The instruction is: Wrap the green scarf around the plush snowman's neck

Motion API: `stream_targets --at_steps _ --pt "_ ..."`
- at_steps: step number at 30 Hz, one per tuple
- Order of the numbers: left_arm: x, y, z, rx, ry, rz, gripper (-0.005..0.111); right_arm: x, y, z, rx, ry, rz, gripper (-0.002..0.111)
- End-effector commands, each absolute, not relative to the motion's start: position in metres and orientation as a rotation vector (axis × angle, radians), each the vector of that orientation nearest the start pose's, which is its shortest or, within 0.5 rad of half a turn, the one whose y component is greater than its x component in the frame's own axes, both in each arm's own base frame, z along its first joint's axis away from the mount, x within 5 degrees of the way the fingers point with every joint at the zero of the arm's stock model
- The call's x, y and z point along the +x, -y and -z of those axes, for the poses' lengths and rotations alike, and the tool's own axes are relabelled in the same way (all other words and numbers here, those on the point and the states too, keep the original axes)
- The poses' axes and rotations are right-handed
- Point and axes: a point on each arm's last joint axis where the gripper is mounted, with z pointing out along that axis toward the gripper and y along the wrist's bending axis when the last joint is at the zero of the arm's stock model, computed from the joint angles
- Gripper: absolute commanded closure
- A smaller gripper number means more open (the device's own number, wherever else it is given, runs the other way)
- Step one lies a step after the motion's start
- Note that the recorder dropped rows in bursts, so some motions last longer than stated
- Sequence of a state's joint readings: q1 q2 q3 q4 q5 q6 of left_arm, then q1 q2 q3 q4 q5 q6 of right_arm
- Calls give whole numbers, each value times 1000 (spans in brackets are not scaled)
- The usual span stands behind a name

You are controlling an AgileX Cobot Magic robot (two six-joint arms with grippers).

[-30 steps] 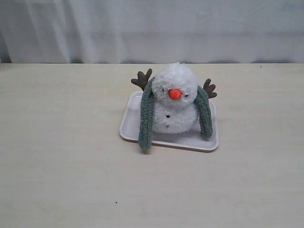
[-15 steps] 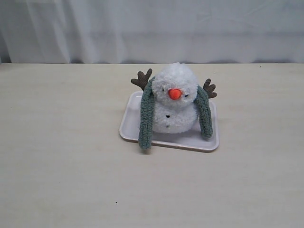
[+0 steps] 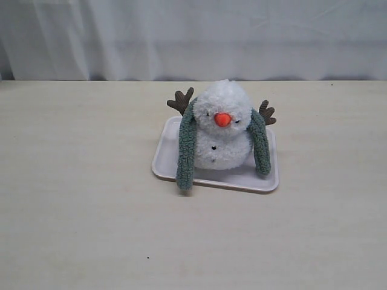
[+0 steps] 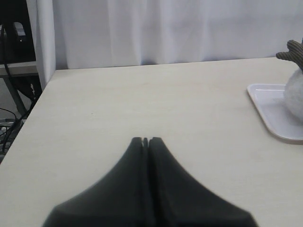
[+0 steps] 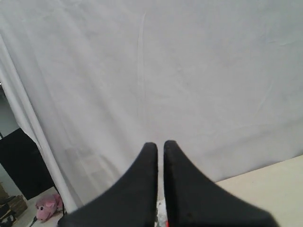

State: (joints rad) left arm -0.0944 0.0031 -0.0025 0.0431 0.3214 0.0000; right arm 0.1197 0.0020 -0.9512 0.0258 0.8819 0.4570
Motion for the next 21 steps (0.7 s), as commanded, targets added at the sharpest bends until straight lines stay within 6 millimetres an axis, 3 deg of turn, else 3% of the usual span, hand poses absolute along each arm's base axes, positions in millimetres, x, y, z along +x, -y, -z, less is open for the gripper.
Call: stream_targets --at_steps 1,5,10,14,21 --pt "54 4 -185 108 -1789 28 107 -80 7 -406 233 -1356 -510 104" --pt "54 4 -185 108 -1789 28 107 -60 8 -409 194 -1142 -474 104" --pt "54 4 -185 108 -1789 28 107 -22 2 -384 140 -980 -480 104" --pt "54 4 -185 108 -1789 28 107 -3 0 -359 120 -1036 -420 104" --pt "54 4 -185 108 -1789 28 107 10 -1 -340 9 -1099 -225 104"
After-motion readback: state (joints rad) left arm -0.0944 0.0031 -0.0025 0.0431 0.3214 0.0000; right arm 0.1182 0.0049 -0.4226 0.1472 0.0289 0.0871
